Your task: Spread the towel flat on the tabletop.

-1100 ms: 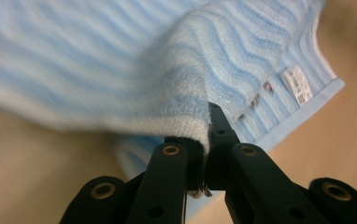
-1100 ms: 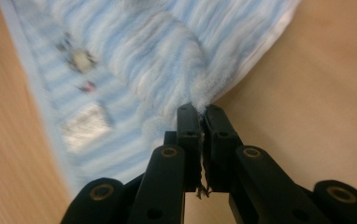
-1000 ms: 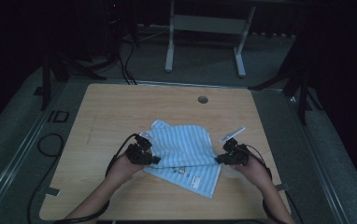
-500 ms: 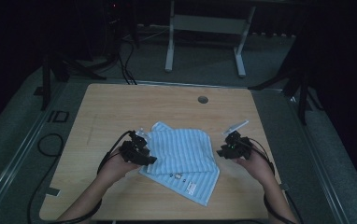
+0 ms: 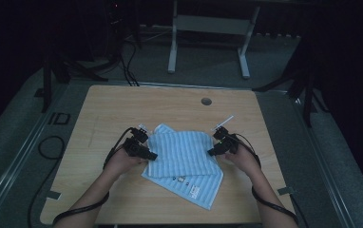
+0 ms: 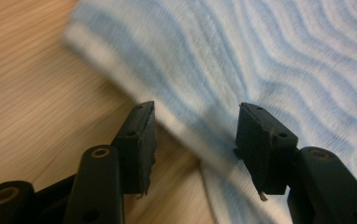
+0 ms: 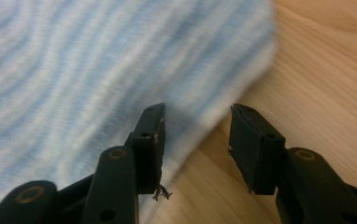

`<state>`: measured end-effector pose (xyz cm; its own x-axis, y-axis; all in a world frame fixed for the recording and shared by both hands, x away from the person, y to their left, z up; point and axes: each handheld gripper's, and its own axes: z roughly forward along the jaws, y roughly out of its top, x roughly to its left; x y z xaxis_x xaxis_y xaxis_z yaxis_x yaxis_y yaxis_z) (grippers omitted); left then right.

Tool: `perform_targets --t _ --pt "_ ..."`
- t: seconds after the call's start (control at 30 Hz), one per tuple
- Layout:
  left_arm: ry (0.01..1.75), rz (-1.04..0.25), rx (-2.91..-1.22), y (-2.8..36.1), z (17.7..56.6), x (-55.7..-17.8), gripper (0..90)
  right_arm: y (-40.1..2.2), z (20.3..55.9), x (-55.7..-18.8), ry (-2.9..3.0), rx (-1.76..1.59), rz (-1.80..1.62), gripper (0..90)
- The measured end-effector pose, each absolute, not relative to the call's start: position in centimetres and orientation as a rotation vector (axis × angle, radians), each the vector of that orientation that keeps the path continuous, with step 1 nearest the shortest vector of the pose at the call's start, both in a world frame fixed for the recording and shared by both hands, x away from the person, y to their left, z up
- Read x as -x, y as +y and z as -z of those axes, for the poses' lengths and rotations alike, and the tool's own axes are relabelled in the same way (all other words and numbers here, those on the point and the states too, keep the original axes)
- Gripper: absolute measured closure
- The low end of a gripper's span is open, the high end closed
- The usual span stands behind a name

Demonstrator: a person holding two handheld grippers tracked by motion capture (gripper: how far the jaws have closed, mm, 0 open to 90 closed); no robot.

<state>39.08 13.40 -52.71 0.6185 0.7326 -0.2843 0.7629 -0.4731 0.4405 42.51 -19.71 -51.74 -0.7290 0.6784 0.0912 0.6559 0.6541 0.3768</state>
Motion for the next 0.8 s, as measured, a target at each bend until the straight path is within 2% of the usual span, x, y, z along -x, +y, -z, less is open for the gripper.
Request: perform_targets --t 0.07,0.13,0.17,0.33,0.57,0.7,0.8 --pt "1.153 0.096 -2.324 12.9 53.0 -39.6 56.9 -19.2 51.8 -42.4 2.822 -1.103 -0.596 68.2" --pt "1.127 0.081 -2.323 12.4 53.0 -39.7 79.2 -18.7 51.8 -42.4 2.845 -1.058 -0.569 84.6" --pt "1.108 0.060 -2.331 12.1 52.9 -39.7 85.4 -18.6 51.7 -42.4 2.835 -1.046 -0.567 86.8" --pt "1.061 -0.023 -2.261 11.7 50.4 -39.4 86.8 -19.2 49.7 -42.7 2.764 -1.045 -0.612 88.2" --pt "0.966 -0.162 -2.115 13.4 44.6 -36.9 86.7 -20.9 43.8 -40.4 2.614 -0.973 -0.782 88.1" --pt "0.923 -0.170 -2.111 14.3 43.3 -35.1 86.4 -21.9 41.1 -38.0 2.559 -0.927 -0.861 88.0" --pt "0.894 -0.080 -2.145 15.2 44.0 -33.2 86.3 -22.1 40.4 -34.3 2.591 -0.843 -0.916 88.0"
